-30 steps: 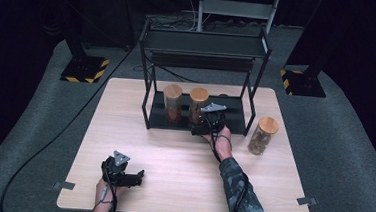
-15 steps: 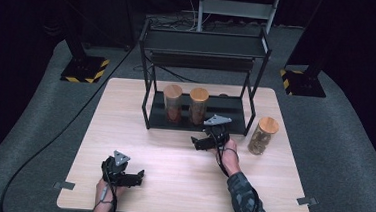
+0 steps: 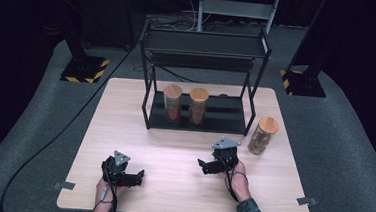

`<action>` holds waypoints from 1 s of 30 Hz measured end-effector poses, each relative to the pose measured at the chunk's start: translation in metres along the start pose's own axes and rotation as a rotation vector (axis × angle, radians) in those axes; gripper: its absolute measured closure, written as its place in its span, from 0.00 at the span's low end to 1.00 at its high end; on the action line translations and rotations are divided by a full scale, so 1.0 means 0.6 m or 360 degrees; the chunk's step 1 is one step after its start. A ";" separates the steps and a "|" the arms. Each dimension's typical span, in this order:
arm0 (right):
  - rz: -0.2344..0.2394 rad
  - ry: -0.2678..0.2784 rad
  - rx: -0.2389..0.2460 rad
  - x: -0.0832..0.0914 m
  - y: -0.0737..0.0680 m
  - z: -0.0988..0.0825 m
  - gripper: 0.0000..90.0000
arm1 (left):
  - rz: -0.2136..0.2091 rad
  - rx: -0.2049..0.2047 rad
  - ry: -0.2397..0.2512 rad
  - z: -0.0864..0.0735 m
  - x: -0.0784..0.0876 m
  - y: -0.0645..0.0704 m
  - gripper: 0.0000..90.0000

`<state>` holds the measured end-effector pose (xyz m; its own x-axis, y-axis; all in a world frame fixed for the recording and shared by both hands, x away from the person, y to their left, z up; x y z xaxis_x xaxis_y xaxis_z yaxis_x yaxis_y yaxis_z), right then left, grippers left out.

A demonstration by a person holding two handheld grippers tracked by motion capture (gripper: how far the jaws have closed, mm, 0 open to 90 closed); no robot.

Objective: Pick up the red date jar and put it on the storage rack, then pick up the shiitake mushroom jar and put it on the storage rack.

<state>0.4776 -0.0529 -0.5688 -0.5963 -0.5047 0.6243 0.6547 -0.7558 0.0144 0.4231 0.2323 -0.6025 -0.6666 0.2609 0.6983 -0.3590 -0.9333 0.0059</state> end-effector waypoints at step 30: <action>-0.0090 -0.0064 -0.0156 0.115 0.021 -0.143 0.00 | 0.0000 0.0000 0.0001 0.000 0.000 0.000 0.01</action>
<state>0.4050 -0.1331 -0.5924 -0.6106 -0.4445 0.6555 0.5708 -0.8207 -0.0249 0.4232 0.2322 -0.6025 -0.6669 0.2609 0.6980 -0.3590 -0.9333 0.0059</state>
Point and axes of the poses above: each handheld gripper's, and its own axes: x roughly backward along the jaws, z roughly out of its top, y roughly to its right, the point moved 10 cm from there along -x, roughly forward along the jaws, and after that the axes turned 1 degree about -z, right-handed, at the moved point
